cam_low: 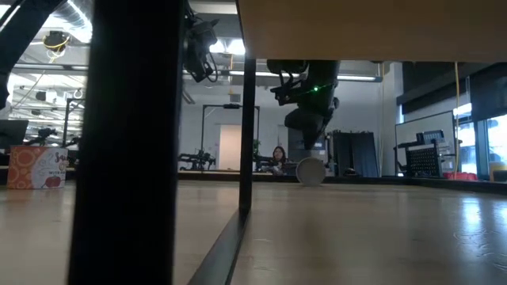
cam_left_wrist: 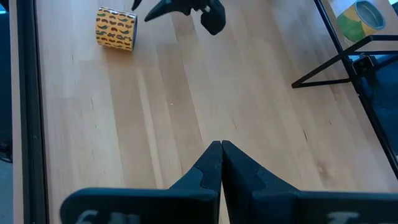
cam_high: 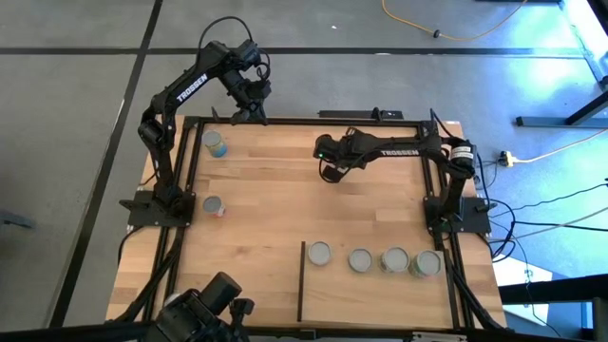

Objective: Pick and place cans onto a shelf
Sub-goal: Put the yellow canned black beans on the shelf aligned with the other pink canned chicken soup

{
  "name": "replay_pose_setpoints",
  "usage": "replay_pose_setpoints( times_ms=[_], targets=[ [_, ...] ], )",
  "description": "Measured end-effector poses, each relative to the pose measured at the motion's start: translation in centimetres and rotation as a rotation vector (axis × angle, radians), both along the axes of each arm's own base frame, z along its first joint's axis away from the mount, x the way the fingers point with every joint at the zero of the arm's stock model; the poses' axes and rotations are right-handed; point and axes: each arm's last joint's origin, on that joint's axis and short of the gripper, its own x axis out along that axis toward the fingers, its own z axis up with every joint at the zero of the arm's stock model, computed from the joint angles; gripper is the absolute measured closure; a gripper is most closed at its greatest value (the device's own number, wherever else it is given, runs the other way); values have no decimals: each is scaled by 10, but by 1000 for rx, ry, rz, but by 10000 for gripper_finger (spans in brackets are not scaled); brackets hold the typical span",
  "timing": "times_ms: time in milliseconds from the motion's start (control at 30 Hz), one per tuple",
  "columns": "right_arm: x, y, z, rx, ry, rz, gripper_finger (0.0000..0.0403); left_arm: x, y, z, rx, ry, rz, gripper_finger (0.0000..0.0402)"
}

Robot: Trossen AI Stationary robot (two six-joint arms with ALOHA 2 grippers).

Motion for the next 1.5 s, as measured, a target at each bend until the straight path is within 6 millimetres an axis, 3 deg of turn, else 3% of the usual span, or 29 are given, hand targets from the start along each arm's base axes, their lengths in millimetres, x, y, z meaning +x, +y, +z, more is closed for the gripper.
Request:
replay_pose_setpoints(
  times_ms=[433, 733, 933, 1100, 1200, 1500],
  targets=[
    [9, -1, -17, -109, 190, 197, 298, 18, -16, 0, -1, -13, -69, 401],
    [13, 10, -19, -26, 147, 257, 298, 24, -21, 0, 8, -7, -91, 401],
    [6, 16, -18, -3, 230, 286, 298, 24, -20, 0, 22, -14, -89, 401],
    [-10, 19, 0, 21, 252, 201, 298, 21, -16, 0, 23, -13, -75, 401],
    [-21, 22, 20, 28, 209, 175, 298, 18, -13, 0, 23, -14, -63, 401],
    [-58, 27, 93, 179, -146, 171, 298, 11, -7, 0, 23, -22, -42, 401]
  ],
)
